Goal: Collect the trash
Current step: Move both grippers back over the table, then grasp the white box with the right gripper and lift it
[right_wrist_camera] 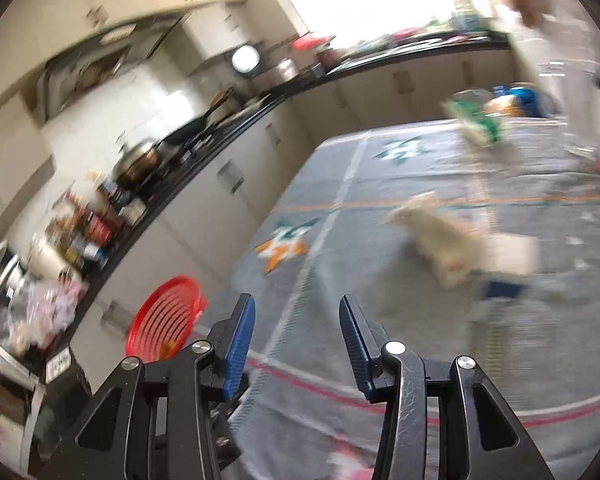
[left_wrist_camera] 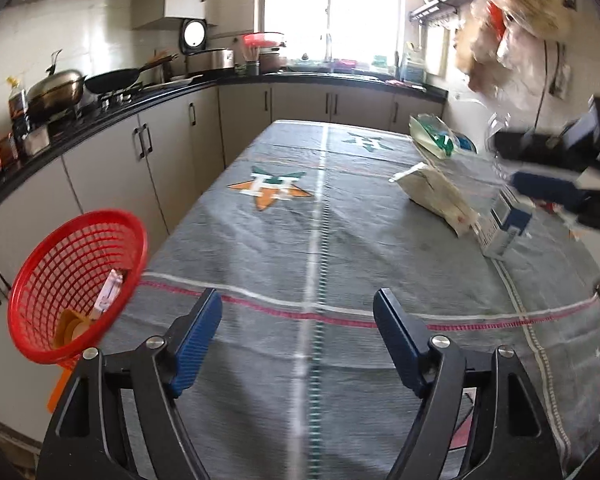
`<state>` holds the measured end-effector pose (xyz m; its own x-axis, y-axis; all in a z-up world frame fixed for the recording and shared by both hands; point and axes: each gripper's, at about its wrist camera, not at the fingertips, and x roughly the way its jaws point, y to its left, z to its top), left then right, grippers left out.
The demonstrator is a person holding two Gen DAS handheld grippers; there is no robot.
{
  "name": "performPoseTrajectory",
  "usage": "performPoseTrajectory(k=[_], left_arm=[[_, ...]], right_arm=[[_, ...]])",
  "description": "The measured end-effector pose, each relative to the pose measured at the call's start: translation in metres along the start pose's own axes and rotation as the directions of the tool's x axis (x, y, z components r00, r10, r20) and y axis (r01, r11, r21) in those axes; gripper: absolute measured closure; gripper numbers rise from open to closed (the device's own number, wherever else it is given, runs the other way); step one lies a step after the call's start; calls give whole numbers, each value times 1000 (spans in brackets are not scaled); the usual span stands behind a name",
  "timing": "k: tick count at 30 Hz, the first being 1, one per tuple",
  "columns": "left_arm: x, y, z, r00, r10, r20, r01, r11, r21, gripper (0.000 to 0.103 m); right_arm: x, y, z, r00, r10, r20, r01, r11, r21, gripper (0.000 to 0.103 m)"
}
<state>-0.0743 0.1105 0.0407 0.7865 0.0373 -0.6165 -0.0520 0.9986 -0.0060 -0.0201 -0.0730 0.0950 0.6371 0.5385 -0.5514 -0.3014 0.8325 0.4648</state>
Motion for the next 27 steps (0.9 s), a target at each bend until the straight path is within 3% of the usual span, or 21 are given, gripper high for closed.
performPoseTrajectory(k=[2,6,15,19,21,23,27], left_arm=[[2,-8,1,1000,30,8,-30,999,30,26],[5,-9,1,999,48,2,-48,998,40,26],[3,2,0,1000,19,-1,-19,1000,10,26],[1,0,-2,1000,17,9,-17,1000,19,26],[0,-1,-2,1000,16,13,-16,1000,22,26],[0,-2,-2,1000,16,13,-16,1000,26,26],[1,-3,-2,1000,24,13,-24,999,34,26]], right_arm=[[-21,-21,4,997,-50,61,47,998,47,41],[-41,-55,12,972,-206,117,195,976,96,40],[5,-76,8,951,-310,5,308,947,94,37],[24,-75,5,932,-362,14,361,931,55,37],[30,-75,5,918,-396,13,396,918,29,41],[36,-80,3,914,-405,-4,405,914,27,59],[35,-89,1,912,-410,4,410,912,35,66]])
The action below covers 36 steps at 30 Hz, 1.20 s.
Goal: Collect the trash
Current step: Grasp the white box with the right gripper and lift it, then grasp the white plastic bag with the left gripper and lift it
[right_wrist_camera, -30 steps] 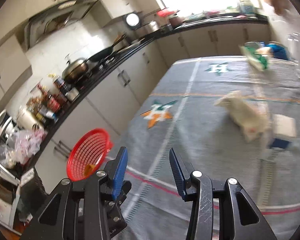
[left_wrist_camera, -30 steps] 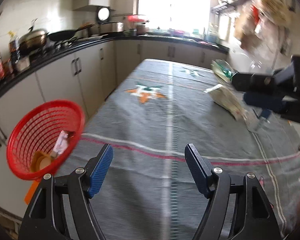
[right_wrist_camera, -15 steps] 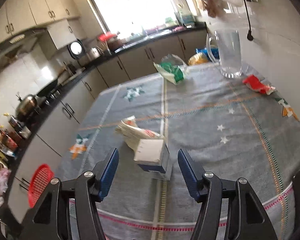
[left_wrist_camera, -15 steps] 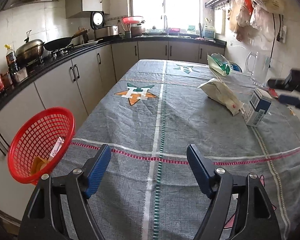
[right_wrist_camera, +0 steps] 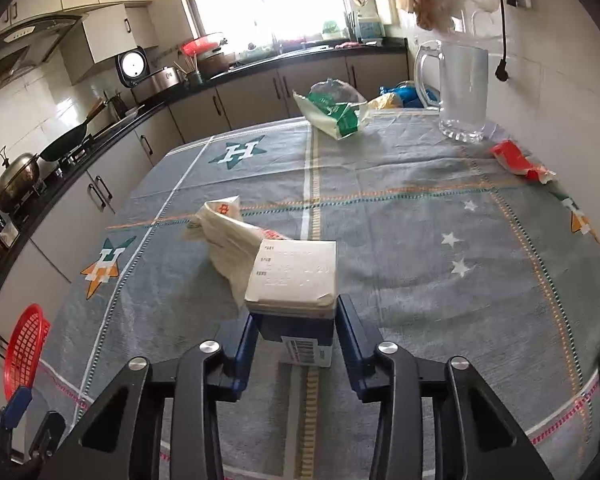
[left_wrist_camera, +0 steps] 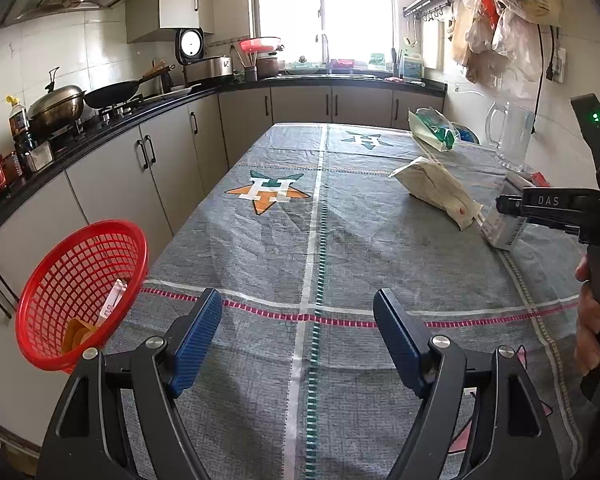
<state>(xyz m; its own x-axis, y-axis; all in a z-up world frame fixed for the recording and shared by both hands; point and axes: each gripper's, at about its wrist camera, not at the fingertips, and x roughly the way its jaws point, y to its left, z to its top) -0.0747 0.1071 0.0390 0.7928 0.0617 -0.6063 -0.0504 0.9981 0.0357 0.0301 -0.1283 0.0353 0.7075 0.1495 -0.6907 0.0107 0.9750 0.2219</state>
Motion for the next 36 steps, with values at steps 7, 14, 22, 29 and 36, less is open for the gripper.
performPoseTrajectory(k=[7,14,22,29,36], left_arm=[[5,2,2,999,-16,-44,16,1000,-4,26],[0,-3,17,990,-87,-109,83,995,-47,26],[-1,-40,62,967,-177,-183,161,982,-103,26],[47,-81,98,942,-216,-255,141,949,-283,26],[103,-109,117,937,-193,-293,69,920,-385,26]], right_arm=[[-26,-5,6,994,104,42,-105,994,22,66],[-55,-14,38,976,191,103,-192,981,-2,66],[-39,-56,51,963,239,122,-248,967,64,66],[-36,-87,48,970,192,146,-214,965,150,66],[-33,-102,43,976,164,146,-194,955,226,66]])
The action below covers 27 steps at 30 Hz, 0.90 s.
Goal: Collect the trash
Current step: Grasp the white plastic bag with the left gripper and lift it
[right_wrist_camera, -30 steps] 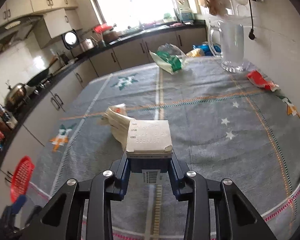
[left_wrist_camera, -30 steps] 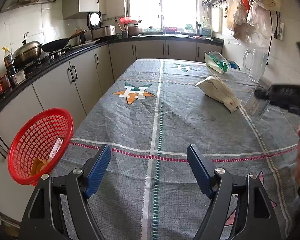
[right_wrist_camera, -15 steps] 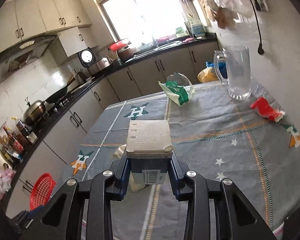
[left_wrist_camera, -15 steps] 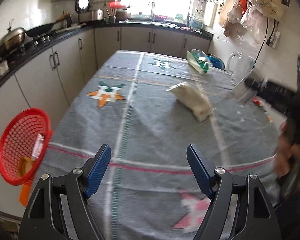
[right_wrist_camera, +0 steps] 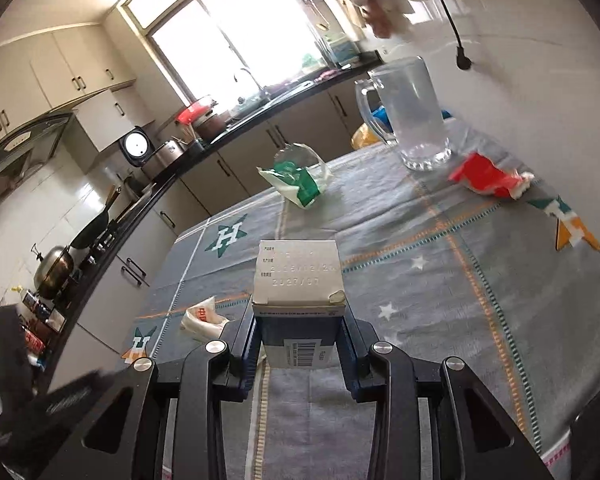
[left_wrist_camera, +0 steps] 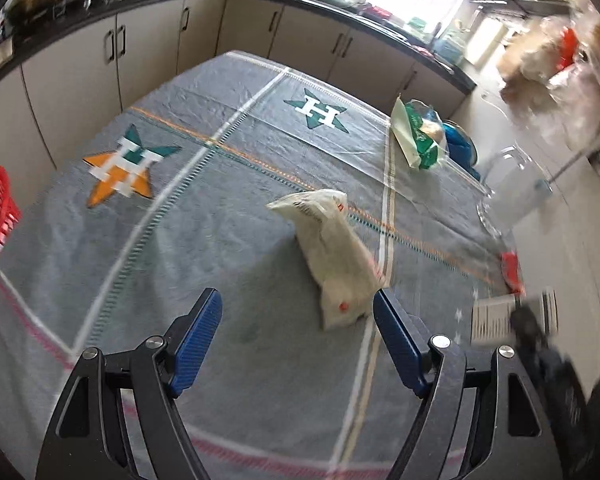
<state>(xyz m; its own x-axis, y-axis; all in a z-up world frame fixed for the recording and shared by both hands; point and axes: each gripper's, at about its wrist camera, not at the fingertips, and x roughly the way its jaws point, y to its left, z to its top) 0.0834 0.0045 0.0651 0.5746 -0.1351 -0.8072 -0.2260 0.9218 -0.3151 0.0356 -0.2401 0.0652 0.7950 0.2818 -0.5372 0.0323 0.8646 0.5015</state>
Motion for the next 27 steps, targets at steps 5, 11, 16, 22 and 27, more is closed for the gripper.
performPoseTrajectory(k=[5,11,16,22,27], left_arm=[[29,-15,9,1000,29,10,-29,999,-19,26],[62,-35,16,997,74,10,-74,997,22,26],[78,-38,19,995,104,5,-104,992,74,39],[69,-23,10,995,96,10,-97,982,163,49],[47,3,-10,997,81,10,-81,974,213,49]], right_arm=[[-3,-11,2,999,-43,14,42,998,54,66],[2,-26,1,996,-85,-11,86,989,117,66],[0,-24,2,997,-78,-7,78,991,108,66],[2,-17,0,998,-56,-15,57,995,81,66],[8,-4,-5,999,-6,-42,8,1000,30,66]])
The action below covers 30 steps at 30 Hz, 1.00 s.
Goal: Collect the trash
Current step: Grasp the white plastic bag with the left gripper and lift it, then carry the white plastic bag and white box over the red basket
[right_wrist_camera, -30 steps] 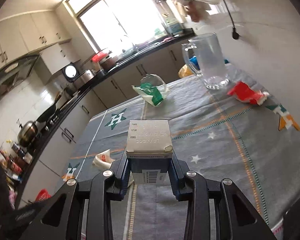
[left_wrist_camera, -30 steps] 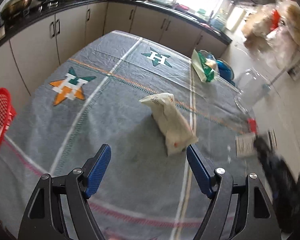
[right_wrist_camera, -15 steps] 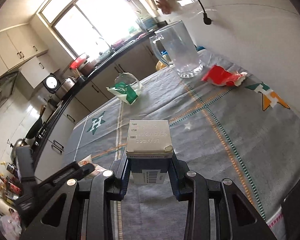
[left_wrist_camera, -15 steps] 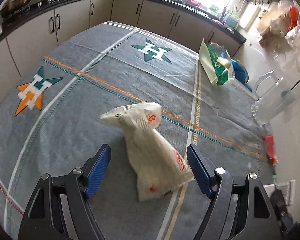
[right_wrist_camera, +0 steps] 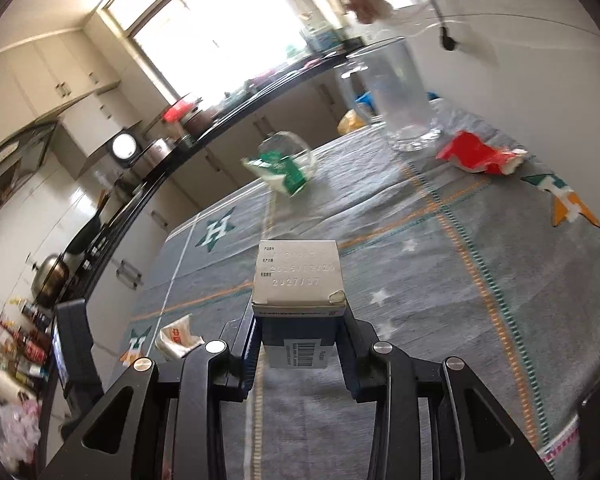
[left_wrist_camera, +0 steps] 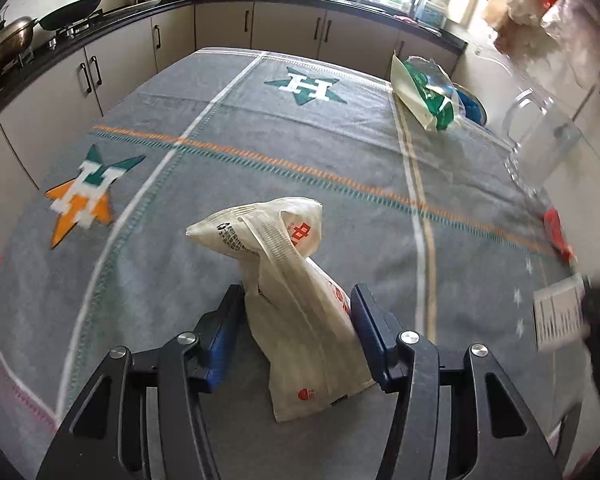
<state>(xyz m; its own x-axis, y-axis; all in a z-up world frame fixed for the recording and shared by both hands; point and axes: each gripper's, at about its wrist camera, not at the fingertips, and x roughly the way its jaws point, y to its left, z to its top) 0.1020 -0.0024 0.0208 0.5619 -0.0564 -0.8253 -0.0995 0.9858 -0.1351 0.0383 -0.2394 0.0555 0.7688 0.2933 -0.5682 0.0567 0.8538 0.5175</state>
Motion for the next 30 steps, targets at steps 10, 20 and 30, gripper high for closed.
performPoseTrajectory(k=[10,20,30], left_arm=[[-11,16,-26,998,3,68,-5,999,37,44],[-12,17,-28,993,20,118,-26,998,51,54],[-28,22,-31,981,47,187,-57,997,45,57]], right_arm=[[15,35,-19,999,22,-42,-29,986,-163,66],[24,36,-21,999,-1,-53,-9,981,-195,66],[25,40,-22,999,2,-53,-13,977,-212,66]])
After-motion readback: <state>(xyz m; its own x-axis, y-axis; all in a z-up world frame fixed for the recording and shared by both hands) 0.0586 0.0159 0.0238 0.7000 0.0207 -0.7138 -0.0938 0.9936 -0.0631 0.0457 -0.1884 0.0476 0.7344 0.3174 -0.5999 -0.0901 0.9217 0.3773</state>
